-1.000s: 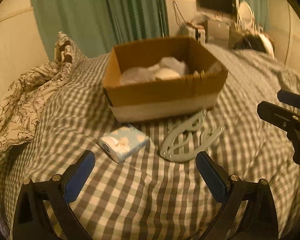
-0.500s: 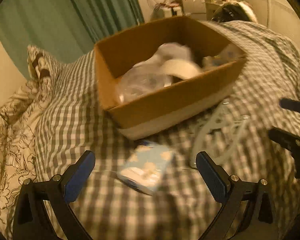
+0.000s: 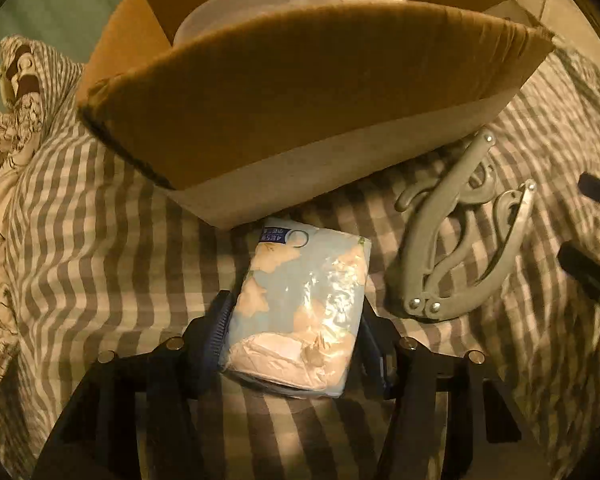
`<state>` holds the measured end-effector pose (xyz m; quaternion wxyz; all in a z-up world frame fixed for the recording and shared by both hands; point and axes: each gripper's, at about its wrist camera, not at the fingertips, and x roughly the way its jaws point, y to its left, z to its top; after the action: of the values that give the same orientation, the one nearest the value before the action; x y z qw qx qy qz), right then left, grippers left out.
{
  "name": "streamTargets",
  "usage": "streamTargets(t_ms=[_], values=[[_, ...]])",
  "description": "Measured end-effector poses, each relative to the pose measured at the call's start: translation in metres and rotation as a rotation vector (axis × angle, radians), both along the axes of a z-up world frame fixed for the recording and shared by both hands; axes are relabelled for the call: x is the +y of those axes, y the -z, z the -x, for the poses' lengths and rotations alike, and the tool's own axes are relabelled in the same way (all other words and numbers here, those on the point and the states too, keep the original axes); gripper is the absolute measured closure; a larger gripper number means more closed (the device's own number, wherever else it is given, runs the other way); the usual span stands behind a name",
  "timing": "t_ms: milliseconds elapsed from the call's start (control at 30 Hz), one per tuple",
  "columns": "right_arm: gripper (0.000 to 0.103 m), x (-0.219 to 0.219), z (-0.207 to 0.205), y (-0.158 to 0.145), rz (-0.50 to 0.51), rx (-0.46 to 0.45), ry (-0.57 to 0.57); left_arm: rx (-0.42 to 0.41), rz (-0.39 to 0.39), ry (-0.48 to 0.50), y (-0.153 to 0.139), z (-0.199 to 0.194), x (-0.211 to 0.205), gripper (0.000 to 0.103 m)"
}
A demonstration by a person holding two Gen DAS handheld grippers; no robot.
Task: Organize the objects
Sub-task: 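Grasp the grey plastic hangers with the right tool while the left tool holds the tissues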
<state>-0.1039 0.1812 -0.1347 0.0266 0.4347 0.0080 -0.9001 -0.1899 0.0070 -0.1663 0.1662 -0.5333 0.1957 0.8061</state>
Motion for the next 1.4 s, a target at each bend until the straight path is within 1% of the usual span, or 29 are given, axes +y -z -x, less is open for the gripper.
streamTargets(t_ms=[100,133,167,200,233,267,300,333,367,433,467,533,567,600,667,800,867,900,967,1000,1033,1067,1100,1133,1167,1233,1300,1367,1400], values=[[0.024,-0.005,-0.003,-0.002,-0.020,0.006,-0.013,0.046,-0.032,0.018,-0.012,-0.016,0.005,0.045],[0.024,-0.007,-0.005,-0.003,-0.028,0.008,-0.019,0.057,-0.057,0.028,-0.017,-0.023,0.007,0.045],[0.024,-0.009,-0.006,-0.004,-0.033,0.009,-0.022,0.073,-0.110,0.038,-0.026,-0.034,0.009,0.045],[0.024,-0.011,-0.006,-0.005,-0.041,0.011,-0.030,0.087,-0.142,0.042,-0.033,-0.043,0.010,0.045],[0.024,-0.012,-0.007,-0.005,-0.047,0.012,-0.036,0.110,-0.160,0.047,-0.039,-0.051,0.011,0.045],[0.024,-0.014,-0.008,-0.005,-0.055,0.011,-0.044,0.156,-0.148,0.054,-0.046,-0.060,0.015,0.045],[0.024,-0.018,-0.008,-0.004,-0.068,0.008,-0.057,0.225,-0.115,0.045,-0.052,-0.069,0.016,0.045],[0.024,-0.020,-0.008,-0.003,-0.078,0.005,-0.069,0.260,-0.102,0.027,-0.055,-0.073,0.016,0.045],[0.024,-0.024,-0.008,-0.001,-0.090,0.000,-0.083,0.271,-0.108,0.003,-0.058,-0.074,0.014,0.045],[0.024,-0.033,-0.006,0.007,-0.122,-0.013,-0.112,0.231,-0.187,-0.043,-0.060,-0.070,0.002,0.045],[0.024,-0.037,-0.004,0.011,-0.143,-0.022,-0.119,0.222,-0.202,-0.069,-0.060,-0.068,-0.004,0.045],[0.024,-0.046,0.002,0.020,-0.177,-0.034,-0.139,0.234,-0.184,-0.138,-0.061,-0.062,-0.015,0.045],[0.024,-0.050,0.004,0.023,-0.182,-0.036,-0.153,0.229,-0.195,-0.169,-0.062,-0.060,-0.020,0.045],[0.024,-0.055,0.007,0.025,-0.190,-0.036,-0.169,0.216,-0.229,-0.194,-0.062,-0.057,-0.029,0.045],[0.024,-0.066,0.010,0.029,-0.217,-0.029,-0.195,0.210,-0.265,-0.222,-0.063,-0.055,-0.041,0.045],[0.024,-0.092,0.020,0.042,-0.337,-0.010,-0.269,0.186,-0.285,-0.259,-0.059,-0.051,-0.052,0.045],[0.024,-0.099,0.023,0.047,-0.368,-0.004,-0.287,0.180,-0.289,-0.272,-0.056,-0.051,-0.056,0.045],[0.026,-0.100,0.026,0.049,-0.367,0.000,-0.292,0.178,-0.291,-0.277,-0.056,-0.050,-0.057,0.045],[0.036,-0.099,0.028,0.048,-0.335,0.010,-0.302,0.178,-0.289,-0.285,-0.056,-0.046,-0.058,0.045],[0.056,-0.098,0.028,0.047,-0.317,0.012,-0.311,0.177,-0.286,-0.288,-0.055,-0.046,-0.058,0.045],[0.062,-0.098,0.028,0.046,-0.306,0.009,-0.314,0.176,-0.287,-0.290,-0.054,-0.047,-0.058,0.045],[0.065,-0.098,0.026,0.045,-0.307,0.018,-0.312,0.176,-0.293,-0.290,-0.054,-0.046,-0.059,0.045],[0.074,-0.098,0.020,0.040,-0.315,0.042,-0.309,0.180,-0.312,-0.285,-0.056,-0.047,-0.060,0.045],[0.078,-0.096,0.015,0.034,-0.307,0.067,-0.304,0.187,-0.327,-0.278,-0.058,-0.049,-0.061,0.045],[0.079,-0.092,0.010,0.025,-0.276,0.091,-0.299,0.200,-0.338,-0.269,-0.061,-0.050,-0.061,0.045],[0.085,-0.077,0.000,0.002,-0.190,0.135,-0.276,0.214,-0.342,-0.260,-0.064,-0.052,-0.059,0.045],[0.090,-0.062,-0.007,-0.022,-0.148,0.180,-0.239,0.224,-0.342,-0.258,-0.065,-0.053,-0.058,0.045],[0.091,-0.046,-0.014,-0.045,-0.084,0.212,-0.214,0.244,-0.350,-0.257,-0.071,-0.056,-0.058,0.045],[0.091,-0.045,-0.015,-0.053,-0.066,0.223,-0.207,0.251,-0.355,-0.253,-0.074,-0.057,-0.057,0.045]])
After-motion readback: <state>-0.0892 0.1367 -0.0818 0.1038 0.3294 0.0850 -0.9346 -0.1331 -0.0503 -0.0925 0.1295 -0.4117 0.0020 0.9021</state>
